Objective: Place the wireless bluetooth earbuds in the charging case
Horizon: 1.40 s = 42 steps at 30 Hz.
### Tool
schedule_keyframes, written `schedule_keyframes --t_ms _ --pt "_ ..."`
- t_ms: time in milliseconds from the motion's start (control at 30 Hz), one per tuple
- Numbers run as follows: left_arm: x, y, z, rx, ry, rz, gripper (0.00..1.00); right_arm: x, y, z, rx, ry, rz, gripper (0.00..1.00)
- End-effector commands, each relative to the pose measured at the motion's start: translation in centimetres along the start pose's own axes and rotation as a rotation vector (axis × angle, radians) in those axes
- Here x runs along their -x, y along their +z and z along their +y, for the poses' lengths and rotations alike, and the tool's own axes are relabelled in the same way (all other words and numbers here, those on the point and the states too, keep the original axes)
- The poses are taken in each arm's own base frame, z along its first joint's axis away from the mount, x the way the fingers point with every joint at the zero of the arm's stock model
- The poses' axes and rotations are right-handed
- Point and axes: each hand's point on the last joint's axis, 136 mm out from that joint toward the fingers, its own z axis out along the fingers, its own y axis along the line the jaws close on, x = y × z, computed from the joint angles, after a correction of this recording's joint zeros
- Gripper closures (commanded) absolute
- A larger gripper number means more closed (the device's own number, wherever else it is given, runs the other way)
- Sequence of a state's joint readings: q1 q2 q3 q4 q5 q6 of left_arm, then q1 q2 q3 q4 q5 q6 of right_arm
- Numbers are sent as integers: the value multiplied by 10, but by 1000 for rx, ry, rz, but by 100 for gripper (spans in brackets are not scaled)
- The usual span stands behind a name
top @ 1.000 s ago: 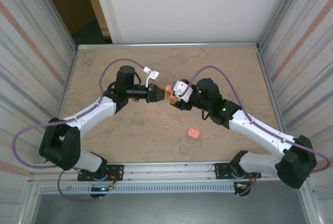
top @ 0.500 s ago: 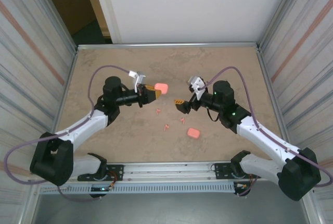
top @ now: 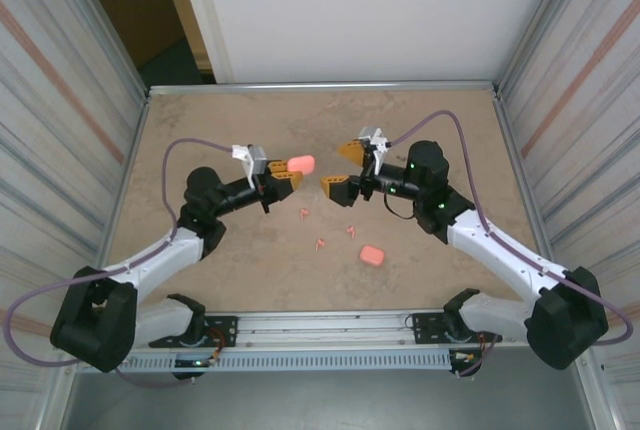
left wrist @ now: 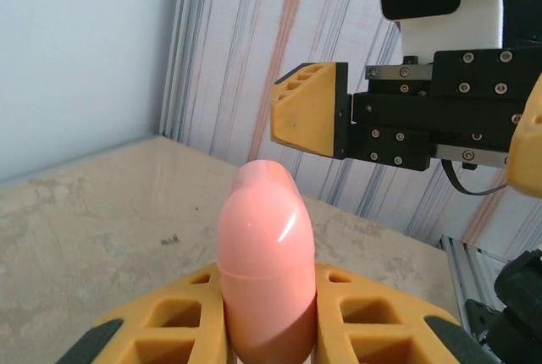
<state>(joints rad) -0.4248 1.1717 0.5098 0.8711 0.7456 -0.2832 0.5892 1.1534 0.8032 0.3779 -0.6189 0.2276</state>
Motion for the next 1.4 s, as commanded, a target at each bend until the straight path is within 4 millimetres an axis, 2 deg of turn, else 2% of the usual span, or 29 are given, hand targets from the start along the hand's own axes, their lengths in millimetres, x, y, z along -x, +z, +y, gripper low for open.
schedule_keyframes --t_ms 0,367,933,1367 --pt "27 -7 -12 -15 131 -103 100 20 8 16 73 6 -37 0" --pt "37 -13 -25 -44 173 -129 100 20 30 10 88 71 -14 8" --pt "37 -12 -34 -69 190 -129 100 23 38 -2 51 114 -12 11" --pt "37 -12 -37 -76 196 -131 100 20 41 -19 6 158 -8 26"
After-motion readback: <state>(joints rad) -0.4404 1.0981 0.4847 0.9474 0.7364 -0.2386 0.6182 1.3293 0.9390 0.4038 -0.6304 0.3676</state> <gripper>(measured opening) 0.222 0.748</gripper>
